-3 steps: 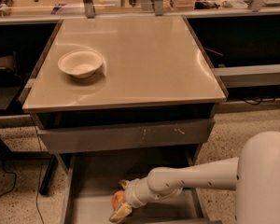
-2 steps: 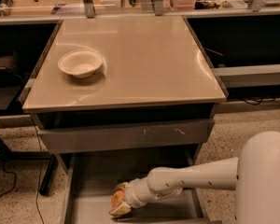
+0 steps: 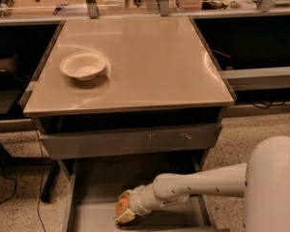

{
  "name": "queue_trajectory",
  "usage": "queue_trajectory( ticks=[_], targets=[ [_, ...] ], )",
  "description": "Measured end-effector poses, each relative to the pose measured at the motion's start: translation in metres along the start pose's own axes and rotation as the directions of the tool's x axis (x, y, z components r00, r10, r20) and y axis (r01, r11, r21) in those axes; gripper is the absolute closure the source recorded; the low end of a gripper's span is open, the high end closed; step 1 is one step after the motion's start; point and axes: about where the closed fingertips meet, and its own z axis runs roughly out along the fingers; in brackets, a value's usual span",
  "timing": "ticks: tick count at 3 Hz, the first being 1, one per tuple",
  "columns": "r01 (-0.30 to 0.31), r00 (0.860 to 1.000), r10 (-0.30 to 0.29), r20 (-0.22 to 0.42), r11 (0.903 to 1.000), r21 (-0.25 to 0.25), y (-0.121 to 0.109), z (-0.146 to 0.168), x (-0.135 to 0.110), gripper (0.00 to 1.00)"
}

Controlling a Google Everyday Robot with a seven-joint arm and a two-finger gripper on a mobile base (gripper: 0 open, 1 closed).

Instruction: Pick orange from middle drawer and place on counter

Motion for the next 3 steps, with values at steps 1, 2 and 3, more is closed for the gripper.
queue_trajectory(
  ticks=[1,2,3],
  targets=[
    [-0.038,0.999,0.038,0.032,0.9991,-0.022,0.001,-0.009,-0.011,1.00],
    [-0.094,0.995,0.094,0.022,0.9955,-0.007,0.004,-0.034,-0.025,1.00],
    [-0.133,0.991,0.133,-0.002,0.9901,0.045,0.005,-0.081,-0.045,1.00]
  ],
)
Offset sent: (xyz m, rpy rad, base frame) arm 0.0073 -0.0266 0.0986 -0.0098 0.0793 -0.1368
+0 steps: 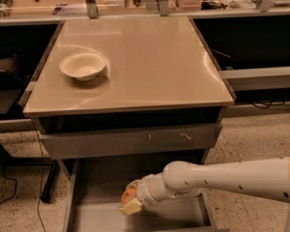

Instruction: Pick orange from middle drawer and place on counter

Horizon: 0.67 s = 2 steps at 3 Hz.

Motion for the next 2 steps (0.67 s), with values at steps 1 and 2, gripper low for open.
queue_trajectory(
  ticks=[1,2],
  targets=[
    [-0.031,0.999,0.034,-0.038,0.9974,0.065,0.001,-0.054,-0.015,1.00],
    [-0.014,0.998,0.021,-0.052,0.9913,0.130,0.002,-0.103,-0.033,1.00]
  ],
)
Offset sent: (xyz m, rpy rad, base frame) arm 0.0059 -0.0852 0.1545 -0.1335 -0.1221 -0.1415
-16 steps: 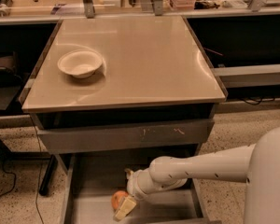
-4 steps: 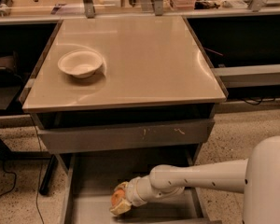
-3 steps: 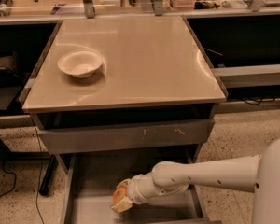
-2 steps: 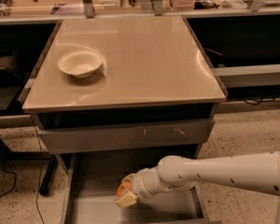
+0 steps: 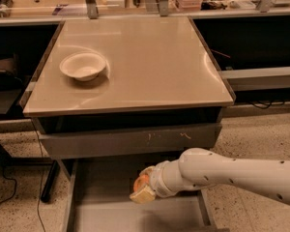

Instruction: Pick orange from middle drawer and place on counter

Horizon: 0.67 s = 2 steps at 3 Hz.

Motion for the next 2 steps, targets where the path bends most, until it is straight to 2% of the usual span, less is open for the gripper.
queue_trajectory(
  ticks=[2],
  targets=[
    [0.014,1.000,-0.014,-0.008,0.9998,0.017,-0.0015,-0.0150,-0.0116,1.00]
  ],
)
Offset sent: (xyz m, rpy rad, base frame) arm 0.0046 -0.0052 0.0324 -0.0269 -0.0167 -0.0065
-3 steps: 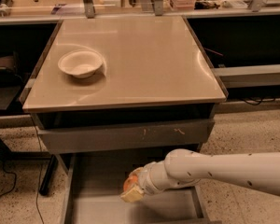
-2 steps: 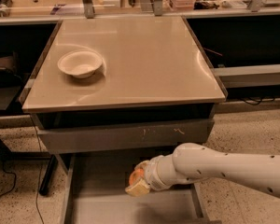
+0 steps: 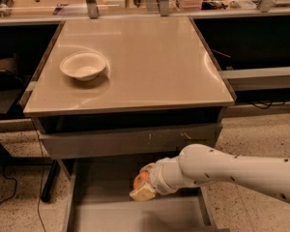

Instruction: Pick orange from middle drawer and place on counter

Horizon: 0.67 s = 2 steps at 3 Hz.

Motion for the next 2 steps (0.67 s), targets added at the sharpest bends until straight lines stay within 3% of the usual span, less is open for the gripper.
queue_trajectory(
  ticks=[2],
  targets=[
    [-0.010,0.998,0.005,0.066,0.9971,0.075,-0.003,-0.074,-0.048,1.00]
  ],
)
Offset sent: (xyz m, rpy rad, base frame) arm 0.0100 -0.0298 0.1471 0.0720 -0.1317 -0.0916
